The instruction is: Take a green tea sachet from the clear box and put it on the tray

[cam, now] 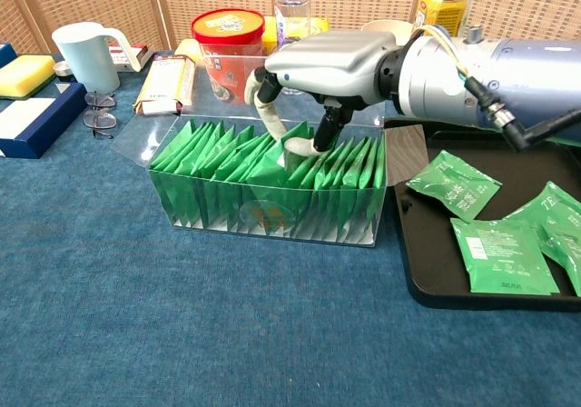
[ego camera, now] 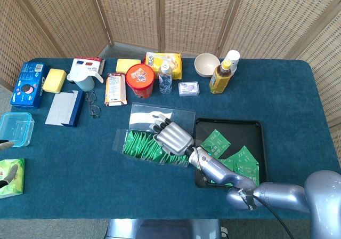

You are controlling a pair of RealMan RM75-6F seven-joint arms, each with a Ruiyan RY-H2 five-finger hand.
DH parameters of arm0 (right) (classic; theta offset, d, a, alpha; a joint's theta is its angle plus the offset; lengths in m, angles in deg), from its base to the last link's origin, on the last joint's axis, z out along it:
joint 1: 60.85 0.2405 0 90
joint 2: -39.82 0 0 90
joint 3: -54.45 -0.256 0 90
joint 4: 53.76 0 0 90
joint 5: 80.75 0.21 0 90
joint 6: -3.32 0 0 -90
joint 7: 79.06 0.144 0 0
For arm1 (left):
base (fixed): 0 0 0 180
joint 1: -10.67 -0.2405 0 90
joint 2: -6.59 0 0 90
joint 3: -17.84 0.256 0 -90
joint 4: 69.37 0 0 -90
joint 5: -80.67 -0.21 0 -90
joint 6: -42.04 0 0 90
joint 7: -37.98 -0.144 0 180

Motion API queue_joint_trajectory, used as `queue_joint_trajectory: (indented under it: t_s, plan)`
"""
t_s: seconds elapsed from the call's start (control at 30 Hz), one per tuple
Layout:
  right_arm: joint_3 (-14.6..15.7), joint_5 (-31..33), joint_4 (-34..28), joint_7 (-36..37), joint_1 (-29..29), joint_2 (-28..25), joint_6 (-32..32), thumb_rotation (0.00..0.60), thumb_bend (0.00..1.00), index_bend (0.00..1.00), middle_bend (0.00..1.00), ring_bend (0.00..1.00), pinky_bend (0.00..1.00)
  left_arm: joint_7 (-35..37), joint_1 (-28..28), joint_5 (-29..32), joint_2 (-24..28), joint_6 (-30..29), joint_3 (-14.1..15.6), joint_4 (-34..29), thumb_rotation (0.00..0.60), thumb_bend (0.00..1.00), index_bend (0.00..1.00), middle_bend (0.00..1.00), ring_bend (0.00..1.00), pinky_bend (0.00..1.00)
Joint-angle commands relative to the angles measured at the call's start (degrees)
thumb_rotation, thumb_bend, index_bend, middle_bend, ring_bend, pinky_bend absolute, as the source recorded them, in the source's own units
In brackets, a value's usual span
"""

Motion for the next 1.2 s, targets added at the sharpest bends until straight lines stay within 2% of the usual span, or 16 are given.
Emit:
queue_joint_trajectory:
  t_s: [0.03,0.33,0.67,1.07,1.2]
  plan:
    - [-0.2,0.0,-0.3,0.6,-0.2,-0.3,-0.3,0.6,0.47,0.61,0.22,0.15,0.06,0.0,0.1,0.0,0.0,0.1,0.0,0.0,0.6,0.31,0.26,0.25,0.19,0.3]
    - [-1.5,-1.2,-3.0,4.4,-1.8,-3.7,-2.4,0.6,0.48,0.63,0.23,0.16,0.06,-0.2,0.2,-0.1,-0.1,0.3,0.0,-0.1,0.6,0.31,0.26,0.25,0.19,0.3]
    - [-2.7,-4.1,-10.2,11.1,-7.0,-13.0,-8.0,0.6,0.48,0.63,0.24,0.17,0.06,-0.9,0.3,-0.4,-0.2,0.4,0.1,-0.9,0.6,0.31,0.26,0.25,0.19,0.3]
    - [-2.0,-6.7,-14.6,15.8,-12.9,-22.0,-12.5,0.6,0.48,0.61,0.24,0.17,0.06,-1.4,0.2,-0.8,0.3,-0.1,0.1,-1.9,0.6,0.31,0.26,0.25,0.19,0.3]
    - [-0.8,-6.8,-15.3,17.1,-16.4,-26.1,-14.6,0.6,0.49,0.61,0.24,0.17,0.06,-1.7,0.3,-1.1,0.4,-0.1,0.1,-2.4,0.6,0.31,0.26,0.25,0.19,0.3]
